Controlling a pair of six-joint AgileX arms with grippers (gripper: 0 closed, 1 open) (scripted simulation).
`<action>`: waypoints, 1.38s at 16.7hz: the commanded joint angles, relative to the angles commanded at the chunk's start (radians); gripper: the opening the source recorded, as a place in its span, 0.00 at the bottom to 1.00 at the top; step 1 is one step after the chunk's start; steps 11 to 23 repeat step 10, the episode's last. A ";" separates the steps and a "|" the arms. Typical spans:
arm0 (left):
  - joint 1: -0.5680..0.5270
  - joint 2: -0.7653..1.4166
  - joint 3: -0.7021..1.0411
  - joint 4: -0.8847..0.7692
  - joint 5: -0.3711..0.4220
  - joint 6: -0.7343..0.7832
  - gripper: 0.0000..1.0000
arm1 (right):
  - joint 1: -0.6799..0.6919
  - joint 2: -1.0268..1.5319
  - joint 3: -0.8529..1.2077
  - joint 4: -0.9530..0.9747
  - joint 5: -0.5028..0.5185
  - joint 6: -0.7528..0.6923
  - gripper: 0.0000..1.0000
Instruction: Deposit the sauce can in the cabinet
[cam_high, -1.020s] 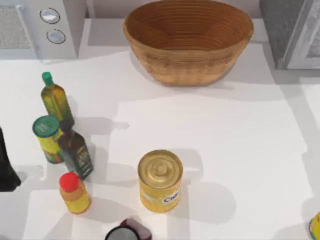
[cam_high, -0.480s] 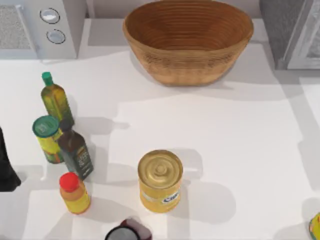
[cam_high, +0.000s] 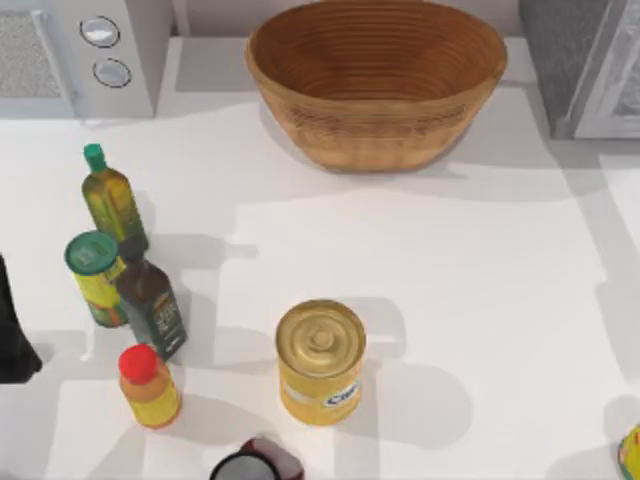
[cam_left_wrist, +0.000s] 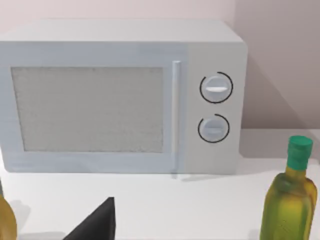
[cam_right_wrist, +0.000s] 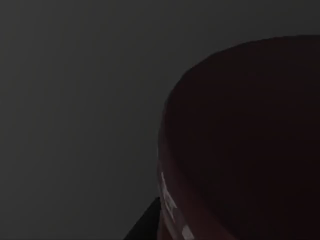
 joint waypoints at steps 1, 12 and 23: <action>0.000 0.000 0.000 0.000 0.000 0.000 1.00 | 0.000 0.000 0.000 0.000 0.000 0.000 0.75; 0.000 0.000 0.000 0.000 0.000 0.000 1.00 | 0.000 0.000 0.000 0.000 0.000 0.000 1.00; 0.000 0.000 0.000 0.000 0.000 0.000 1.00 | 0.000 0.000 0.000 0.000 0.000 0.000 1.00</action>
